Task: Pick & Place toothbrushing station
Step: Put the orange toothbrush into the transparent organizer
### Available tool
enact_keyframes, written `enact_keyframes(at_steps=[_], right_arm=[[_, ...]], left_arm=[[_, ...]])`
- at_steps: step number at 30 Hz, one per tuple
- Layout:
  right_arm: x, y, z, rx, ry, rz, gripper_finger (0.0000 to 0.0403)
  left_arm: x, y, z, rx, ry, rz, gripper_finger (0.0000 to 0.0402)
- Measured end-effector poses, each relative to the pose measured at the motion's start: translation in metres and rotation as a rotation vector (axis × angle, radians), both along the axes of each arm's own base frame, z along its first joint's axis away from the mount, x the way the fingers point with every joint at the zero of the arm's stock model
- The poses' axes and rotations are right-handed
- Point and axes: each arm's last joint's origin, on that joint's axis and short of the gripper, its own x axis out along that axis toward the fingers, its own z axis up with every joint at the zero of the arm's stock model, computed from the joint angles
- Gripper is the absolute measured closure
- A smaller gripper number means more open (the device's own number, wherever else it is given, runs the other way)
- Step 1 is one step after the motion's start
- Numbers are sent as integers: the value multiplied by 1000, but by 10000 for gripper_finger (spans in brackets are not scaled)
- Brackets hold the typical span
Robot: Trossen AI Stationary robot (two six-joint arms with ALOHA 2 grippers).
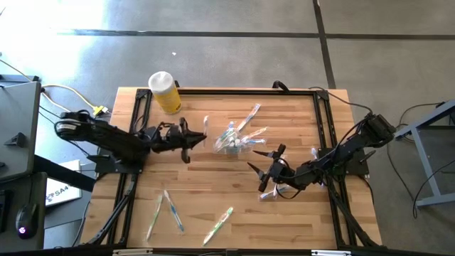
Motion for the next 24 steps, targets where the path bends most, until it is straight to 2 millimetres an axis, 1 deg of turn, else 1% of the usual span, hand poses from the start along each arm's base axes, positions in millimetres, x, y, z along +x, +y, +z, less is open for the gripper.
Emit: enact_keyframes(at_steps=[4, 9, 11, 13, 16, 18, 22, 24], right_arm=[[2, -2, 0, 19, -11, 17, 188], [3, -5, 0, 25, -16, 28, 188], [4, -6, 0, 25, -16, 24, 188], [4, -7, 0, 24, -16, 25, 188], [5, -6, 0, 22, -15, 41, 188], [4, -6, 0, 20, -11, 44, 188], [4, -5, -1, 17, -5, 42, 188], [4, -5, -2, 13, 3, 42, 188]], left_arm=[[7, 10, -10, -15, -8, -10, 397], [14, 16, -20, 1, -46, -40, 395], [21, 20, -22, 1, -25, -37, 395], [31, 23, -19, 6, -48, -29, 394], [45, 25, -23, 14, -23, -64, 394], [52, 26, -21, 39, -34, -73, 393], [53, 31, -30, 36, 10, -60, 393], [51, 34, -35, 30, 33, -44, 392]])
